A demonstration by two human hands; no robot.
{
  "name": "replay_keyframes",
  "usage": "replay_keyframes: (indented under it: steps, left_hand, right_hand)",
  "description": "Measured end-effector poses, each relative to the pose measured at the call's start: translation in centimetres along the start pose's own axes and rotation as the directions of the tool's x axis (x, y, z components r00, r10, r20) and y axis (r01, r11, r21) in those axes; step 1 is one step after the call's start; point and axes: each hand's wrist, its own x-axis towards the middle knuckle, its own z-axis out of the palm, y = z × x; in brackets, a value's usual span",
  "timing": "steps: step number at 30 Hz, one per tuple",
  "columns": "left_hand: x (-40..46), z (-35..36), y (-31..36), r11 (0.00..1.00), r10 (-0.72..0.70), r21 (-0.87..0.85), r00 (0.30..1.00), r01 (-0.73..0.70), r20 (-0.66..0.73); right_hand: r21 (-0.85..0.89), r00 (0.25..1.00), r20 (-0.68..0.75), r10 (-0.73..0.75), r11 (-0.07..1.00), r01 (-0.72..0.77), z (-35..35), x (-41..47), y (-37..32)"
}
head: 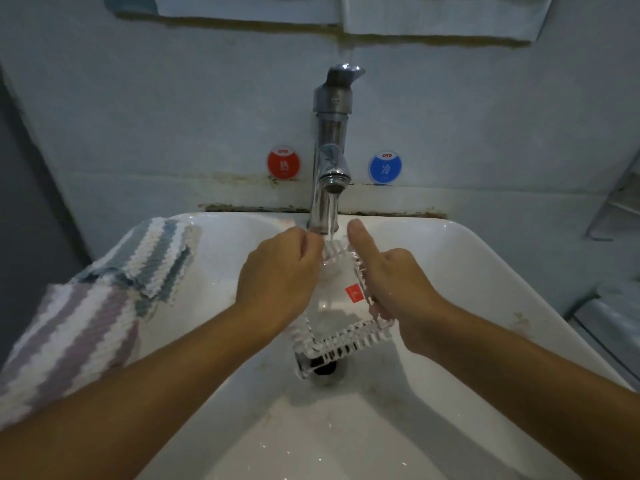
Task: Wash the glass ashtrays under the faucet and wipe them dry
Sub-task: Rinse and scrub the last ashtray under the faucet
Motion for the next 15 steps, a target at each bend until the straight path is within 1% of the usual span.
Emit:
replay_keyframes:
  steps: [1, 2, 3, 4, 5, 6, 7, 9, 11, 13, 15]
  left_hand:
    - [-0.3, 0.3, -0.2, 0.999, -0.004, -0.037, 1.0, 0.003, -0.031]
    - [-0.7, 0.5, -0.2, 0.983, -0.049, -0.177, 0.998, 0.042, -0.033]
    - [-1.2, 0.6, 0.1, 0.93, -0.133, -0.345, 0.991, 0.129, 0.012]
    - [-1.5, 0.7, 0.3, 0.836, -0.223, -0.493, 0.97, 0.243, 0.101]
    - [-1.7, 0.8, 0.4, 0.759, -0.28, -0.561, 0.944, 0.33, 0.177]
    - [-1.8, 1.1, 0.4, 0.749, -0.295, -0.554, 0.932, 0.363, 0.211]
    - [-1.9, 1.4, 0.4, 0.76, -0.294, -0.539, 0.931, 0.364, 0.214]
    - [-1.8, 2.0, 0.4, 0.76, -0.325, -0.538, 0.93, 0.364, 0.17]
    - [-1.5, 2.0, 0.4, 0.743, -0.386, -0.549, 0.915, 0.384, 0.117]
    - [-1.3, 2.0, 0.2, 0.709, -0.452, -0.558, 0.885, 0.431, 0.109]
    - [-1.4, 1.6, 0.1, 0.654, -0.513, -0.583, 0.849, 0.482, 0.126]
  right_hand:
    - [0.022, 0.998, -0.021, 0.053, 0.998, -0.052, -0.1, 0.0, 0.0]
    - [0.047, 0.995, -0.037, 0.096, 0.994, -0.094, -0.1, 0.0, 0.2]
    - [0.077, 0.991, -0.047, 0.125, 0.99, -0.121, -0.2, -0.1, 0.3]
    - [0.118, 0.988, -0.055, 0.144, 0.984, -0.137, -0.3, 0.0, 0.4]
    - [0.153, 0.986, -0.066, 0.154, 0.978, -0.143, -0.3, 0.0, 0.5]
    - [0.169, 0.985, -0.075, 0.154, 0.976, -0.139, -0.4, 0.0, 0.6]
    - [0.173, 0.987, -0.073, 0.143, 0.976, -0.129, -0.5, 0.0, 0.6]
    - [0.151, 0.995, -0.05, 0.092, 0.985, -0.083, -0.6, -0.2, 0.7]
    - [0.07, 1.0, -0.003, 0.02, 0.997, -0.02, -0.3, -0.5, 0.8]
    - [0.017, 1.0, 0.017, -0.013, 1.0, 0.012, 0.3, -0.6, 0.9]
    - [0.013, 1.0, -0.013, 0.007, 1.0, -0.007, 0.8, -0.5, 0.9]
